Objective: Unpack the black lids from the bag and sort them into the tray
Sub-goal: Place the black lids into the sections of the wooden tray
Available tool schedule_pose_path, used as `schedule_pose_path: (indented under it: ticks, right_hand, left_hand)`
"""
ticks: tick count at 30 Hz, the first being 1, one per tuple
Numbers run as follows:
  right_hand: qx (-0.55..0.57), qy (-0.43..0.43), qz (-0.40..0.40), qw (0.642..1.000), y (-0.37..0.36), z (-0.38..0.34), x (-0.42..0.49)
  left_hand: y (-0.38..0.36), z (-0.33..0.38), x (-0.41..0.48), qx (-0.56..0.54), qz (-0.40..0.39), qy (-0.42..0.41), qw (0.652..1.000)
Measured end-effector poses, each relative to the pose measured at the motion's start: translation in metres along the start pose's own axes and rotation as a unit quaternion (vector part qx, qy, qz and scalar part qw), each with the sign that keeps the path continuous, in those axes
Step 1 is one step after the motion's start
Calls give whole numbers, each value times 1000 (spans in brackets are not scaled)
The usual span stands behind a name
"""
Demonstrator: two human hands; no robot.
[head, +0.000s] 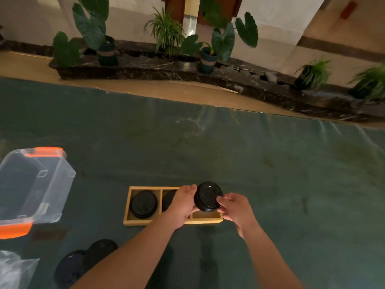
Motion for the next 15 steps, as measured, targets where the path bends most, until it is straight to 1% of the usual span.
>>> schedule_pose_path:
  ticks: [1,2,4,5,8,10,12,15]
  right_hand:
    - [-7,-10,12,1000,3,6,4]
    - [-22,-16,21,999,4,11,7]
    - [-45,-24,29,998,1,18,12]
    - [-52,-30,34,998,-1,22,14]
    - [-91,-49,38,994,-11,31,21]
    - [-110,-58,40,991,-19,36,24]
    - [-114,-68,49,990,-24,40,26]
    - [-123,-65,68,988,-29,42,25]
  left_hand:
    - [-4,6,4,79,8,-24,997]
    - [-8,14,8,176,7,-60,983]
    - [-14,26,15,353,3,-121,928]
    - [-15,28,19,406,3,-135,904]
    - [-16,25,31,478,-8,-135,868]
    - [-18,23,36,528,-7,-139,838]
    - [-21,21,38,569,8,-160,807]
    - [-23,22,38,589,46,-196,783]
Point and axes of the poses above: each hand's wrist, its own x-axis towards the middle knuckle, its own y-axis out of the back of the hand, z = x × y, the point moved 10 cm from there along x, towards the middle knuckle, and after that the axes turned 3 degrees about z, right-handed, at the moved point
